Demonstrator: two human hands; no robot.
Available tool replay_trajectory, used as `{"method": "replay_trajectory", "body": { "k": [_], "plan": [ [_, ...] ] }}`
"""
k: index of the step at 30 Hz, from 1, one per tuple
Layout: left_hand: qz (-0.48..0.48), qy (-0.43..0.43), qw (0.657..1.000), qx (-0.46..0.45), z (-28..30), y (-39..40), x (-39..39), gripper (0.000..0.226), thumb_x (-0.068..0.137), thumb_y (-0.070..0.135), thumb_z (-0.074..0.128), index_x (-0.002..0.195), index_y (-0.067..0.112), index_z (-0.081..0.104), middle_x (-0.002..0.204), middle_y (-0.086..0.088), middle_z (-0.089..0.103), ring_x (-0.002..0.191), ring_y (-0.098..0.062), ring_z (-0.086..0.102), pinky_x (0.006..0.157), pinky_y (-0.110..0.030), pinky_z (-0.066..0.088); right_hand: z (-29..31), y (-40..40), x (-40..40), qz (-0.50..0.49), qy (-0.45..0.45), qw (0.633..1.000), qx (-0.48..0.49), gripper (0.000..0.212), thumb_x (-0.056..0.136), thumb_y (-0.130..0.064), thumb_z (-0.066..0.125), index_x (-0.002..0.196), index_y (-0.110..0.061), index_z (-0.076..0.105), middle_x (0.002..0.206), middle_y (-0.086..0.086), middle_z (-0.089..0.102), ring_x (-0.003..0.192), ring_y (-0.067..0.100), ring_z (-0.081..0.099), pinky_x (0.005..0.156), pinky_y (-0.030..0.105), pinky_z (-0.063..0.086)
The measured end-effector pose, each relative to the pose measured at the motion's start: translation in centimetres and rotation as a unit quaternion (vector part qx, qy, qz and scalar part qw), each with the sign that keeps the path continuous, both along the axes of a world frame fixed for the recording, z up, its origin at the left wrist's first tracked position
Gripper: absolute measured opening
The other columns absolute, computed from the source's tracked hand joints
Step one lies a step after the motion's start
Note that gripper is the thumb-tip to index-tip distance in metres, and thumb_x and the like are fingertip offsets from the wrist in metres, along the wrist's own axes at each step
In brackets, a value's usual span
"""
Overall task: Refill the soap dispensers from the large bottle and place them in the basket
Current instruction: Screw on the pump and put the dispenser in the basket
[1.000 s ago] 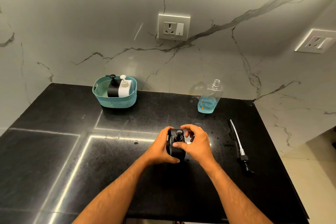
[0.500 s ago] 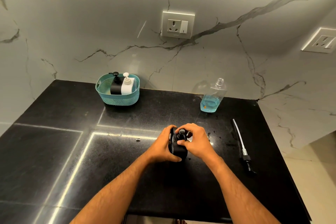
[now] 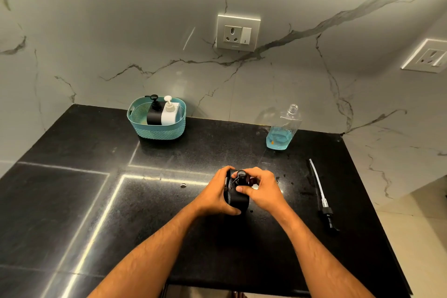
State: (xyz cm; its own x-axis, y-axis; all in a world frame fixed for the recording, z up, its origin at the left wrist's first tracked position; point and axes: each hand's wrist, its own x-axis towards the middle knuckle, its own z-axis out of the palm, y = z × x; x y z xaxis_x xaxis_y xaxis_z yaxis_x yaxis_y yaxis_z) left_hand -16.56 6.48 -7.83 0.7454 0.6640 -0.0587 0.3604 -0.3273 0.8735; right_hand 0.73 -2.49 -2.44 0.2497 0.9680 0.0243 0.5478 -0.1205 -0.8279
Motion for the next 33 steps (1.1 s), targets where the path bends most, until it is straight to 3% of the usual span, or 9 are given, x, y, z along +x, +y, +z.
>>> {"method": "replay_trajectory", "body": {
  "k": [4, 9, 13, 16, 20, 23, 26, 29, 33],
  "plan": [
    [0.004, 0.0, 1.0, 0.001, -0.1, -0.1, 0.0, 0.103, 0.058, 0.028, 0.097, 0.141, 0.035, 0.037, 0.139, 0.011, 0.044, 0.128, 0.001, 0.048, 0.099, -0.012, 0.046, -0.2, -0.5, -1.4, -0.083, 0.065, 0.993, 0.055, 0.049, 0.061, -0.003, 0.094, 0.095, -0.034, 0.079, 0.088, -0.004, 0.074, 0.084, 0.005, 0.071, 0.08, 0.024, 0.056],
    [0.015, -0.014, 1.0, 0.001, -0.2, -0.4, 0.0, 0.1, 0.058, 0.025, 0.097, 0.14, 0.032, 0.04, 0.137, 0.01, 0.046, 0.126, 0.001, 0.049, 0.1, -0.016, 0.049, -1.0, -0.9, -3.4, -0.171, 0.1, 0.976, 0.086, 0.051, 0.059, -0.005, 0.097, 0.096, -0.033, 0.078, 0.093, -0.006, 0.074, 0.084, 0.005, 0.074, 0.076, 0.014, 0.056],
    [0.012, -0.017, 1.0, -0.004, -0.1, -0.4, 0.0, 0.102, 0.057, 0.024, 0.097, 0.141, 0.031, 0.04, 0.139, 0.009, 0.045, 0.128, 0.001, 0.048, 0.101, -0.016, 0.047, -1.2, -1.1, -2.5, -0.113, 0.105, 0.986, 0.062, 0.054, 0.067, -0.003, 0.092, 0.108, -0.034, 0.075, 0.097, -0.001, 0.069, 0.084, -0.001, 0.065, 0.077, 0.014, 0.05],
    [0.005, -0.013, 1.0, -0.008, -0.2, -0.2, -0.1, 0.104, 0.058, 0.024, 0.097, 0.143, 0.03, 0.038, 0.141, 0.008, 0.043, 0.132, -0.001, 0.046, 0.103, -0.015, 0.045, -0.8, -0.9, -1.0, -0.047, 0.088, 0.995, 0.018, 0.058, 0.074, -0.002, 0.087, 0.112, -0.043, 0.072, 0.096, 0.005, 0.062, 0.085, 0.011, 0.06, 0.08, 0.03, 0.051],
    [0.0, -0.01, 1.0, -0.004, -0.2, -0.2, 0.0, 0.108, 0.058, 0.028, 0.097, 0.147, 0.029, 0.036, 0.144, 0.008, 0.042, 0.134, -0.005, 0.047, 0.108, -0.026, 0.049, -0.6, -1.0, -1.5, -0.087, 0.101, 0.99, 0.052, 0.057, 0.067, 0.002, 0.09, 0.103, -0.041, 0.075, 0.087, -0.003, 0.065, 0.082, 0.001, 0.065, 0.078, 0.017, 0.05],
    [0.004, -0.013, 1.0, 0.004, -0.2, -0.3, 0.2, 0.106, 0.055, 0.03, 0.096, 0.144, 0.029, 0.038, 0.142, 0.006, 0.044, 0.132, -0.008, 0.05, 0.107, -0.035, 0.052, -1.5, -1.1, -2.7, -0.166, 0.116, 0.976, 0.078, 0.054, 0.061, -0.001, 0.093, 0.098, -0.037, 0.08, 0.087, -0.003, 0.071, 0.085, 0.012, 0.073, 0.078, 0.023, 0.058],
    [0.007, -0.013, 1.0, 0.009, -0.2, -0.3, 0.1, 0.105, 0.055, 0.031, 0.096, 0.143, 0.029, 0.039, 0.14, 0.005, 0.046, 0.13, -0.009, 0.05, 0.106, -0.036, 0.052, -1.8, -1.1, -3.8, -0.208, 0.08, 0.971, 0.09, 0.051, 0.061, -0.003, 0.094, 0.1, -0.032, 0.08, 0.084, -0.005, 0.07, 0.08, 0.007, 0.07, 0.074, 0.021, 0.056],
    [0.002, -0.015, 1.0, 0.003, 0.0, -0.2, 0.0, 0.103, 0.056, 0.027, 0.097, 0.141, 0.03, 0.04, 0.14, 0.006, 0.045, 0.131, -0.004, 0.048, 0.107, -0.027, 0.049, -1.5, -0.9, -2.9, -0.132, 0.07, 0.987, 0.062, 0.05, 0.068, -0.004, 0.091, 0.109, -0.028, 0.078, 0.092, -0.002, 0.061, 0.081, -0.007, 0.058, 0.074, 0.01, 0.045],
    [-0.01, -0.011, 1.0, 0.001, -0.1, 0.0, 0.0, 0.104, 0.058, 0.025, 0.098, 0.144, 0.03, 0.038, 0.143, 0.006, 0.043, 0.134, -0.002, 0.045, 0.109, -0.021, 0.045, -0.3, -0.3, -0.7, -0.002, 0.061, 0.998, 0.002, 0.049, 0.076, -0.003, 0.085, 0.119, -0.023, 0.077, 0.096, 0.006, 0.06, 0.086, -0.009, 0.054, 0.08, 0.012, 0.041]
  ]
}}
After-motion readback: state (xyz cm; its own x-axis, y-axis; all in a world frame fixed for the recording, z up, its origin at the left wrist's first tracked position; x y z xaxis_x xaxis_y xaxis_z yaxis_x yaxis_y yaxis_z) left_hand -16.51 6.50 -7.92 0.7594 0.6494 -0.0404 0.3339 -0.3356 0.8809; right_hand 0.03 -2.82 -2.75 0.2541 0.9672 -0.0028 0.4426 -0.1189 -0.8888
